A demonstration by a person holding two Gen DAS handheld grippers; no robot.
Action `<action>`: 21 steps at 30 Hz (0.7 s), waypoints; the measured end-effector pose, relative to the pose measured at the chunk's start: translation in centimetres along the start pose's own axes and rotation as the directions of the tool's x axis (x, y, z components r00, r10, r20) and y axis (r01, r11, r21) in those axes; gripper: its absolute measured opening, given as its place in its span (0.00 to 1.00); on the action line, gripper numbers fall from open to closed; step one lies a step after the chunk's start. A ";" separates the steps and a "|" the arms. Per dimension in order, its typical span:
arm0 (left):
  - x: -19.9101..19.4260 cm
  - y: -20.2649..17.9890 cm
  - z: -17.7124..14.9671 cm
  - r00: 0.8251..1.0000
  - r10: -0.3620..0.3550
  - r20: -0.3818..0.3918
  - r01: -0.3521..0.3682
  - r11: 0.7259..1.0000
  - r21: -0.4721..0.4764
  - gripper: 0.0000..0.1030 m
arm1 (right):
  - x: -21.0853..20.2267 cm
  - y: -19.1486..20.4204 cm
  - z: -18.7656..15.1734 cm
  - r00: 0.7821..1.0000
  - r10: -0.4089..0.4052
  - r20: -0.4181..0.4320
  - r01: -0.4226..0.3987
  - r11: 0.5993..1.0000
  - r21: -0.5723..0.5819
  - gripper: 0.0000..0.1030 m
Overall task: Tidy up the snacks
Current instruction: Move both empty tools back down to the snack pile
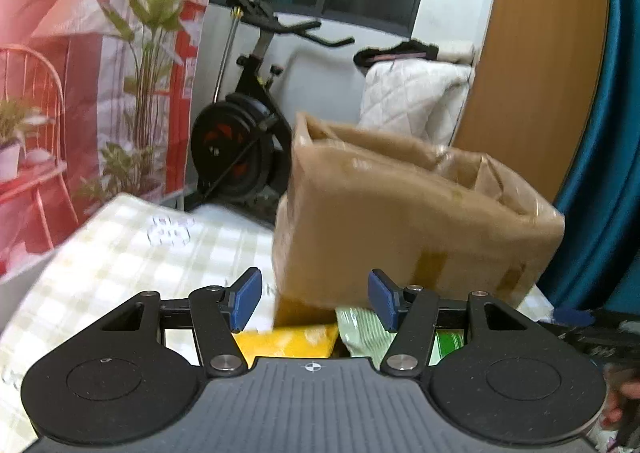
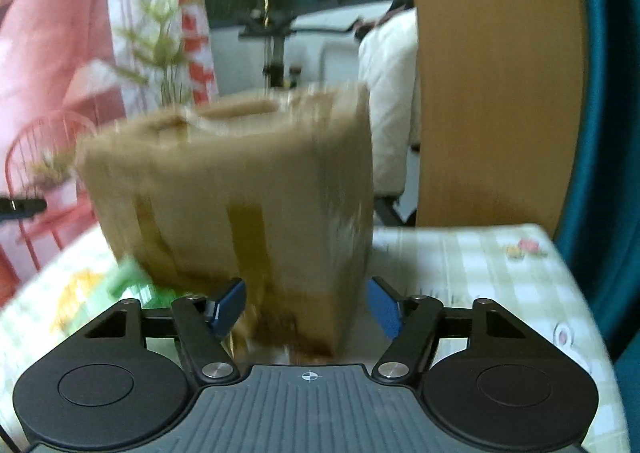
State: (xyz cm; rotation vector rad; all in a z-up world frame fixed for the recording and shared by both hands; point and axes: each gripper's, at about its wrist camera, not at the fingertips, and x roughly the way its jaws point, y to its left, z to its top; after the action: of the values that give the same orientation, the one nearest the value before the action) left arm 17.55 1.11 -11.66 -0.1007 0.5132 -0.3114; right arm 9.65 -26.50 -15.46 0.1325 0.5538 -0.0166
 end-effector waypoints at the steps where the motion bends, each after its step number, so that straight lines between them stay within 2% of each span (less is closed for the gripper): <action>1: 0.1 0.0 -0.1 1.000 -0.007 -0.008 0.007 1.000 -0.007 0.59 | 0.9 0.0 -0.7 1.000 0.004 -0.028 -0.004 1.000 -0.012 0.58; 5: 0.3 -0.2 -0.7 1.000 -0.006 -0.020 0.006 1.000 -0.005 0.59 | 4.1 0.6 -2.4 0.992 0.029 -0.123 -0.037 0.998 -0.059 0.56; 8: 0.4 0.0 -1.0 0.999 0.007 -0.032 -0.007 1.000 0.000 0.59 | 6.2 1.0 -2.9 0.984 0.010 -0.177 -0.029 0.994 -0.103 0.56; 14: 0.7 0.6 -1.6 0.998 0.024 -0.057 -0.026 0.999 -0.024 0.59 | 9.0 0.7 -2.9 0.975 0.006 -0.222 -0.036 0.991 -0.132 0.58; 21: 0.9 1.0 -2.2 0.997 0.034 -0.076 -0.037 0.999 -0.035 0.59 | 10.3 0.6 -3.1 0.956 0.046 -0.289 -0.071 0.995 -0.076 0.59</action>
State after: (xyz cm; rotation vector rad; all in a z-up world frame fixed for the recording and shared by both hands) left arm 17.44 1.73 -14.16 -0.1152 0.5946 -0.2723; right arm 16.78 -25.25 -23.43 0.0674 0.8402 0.0860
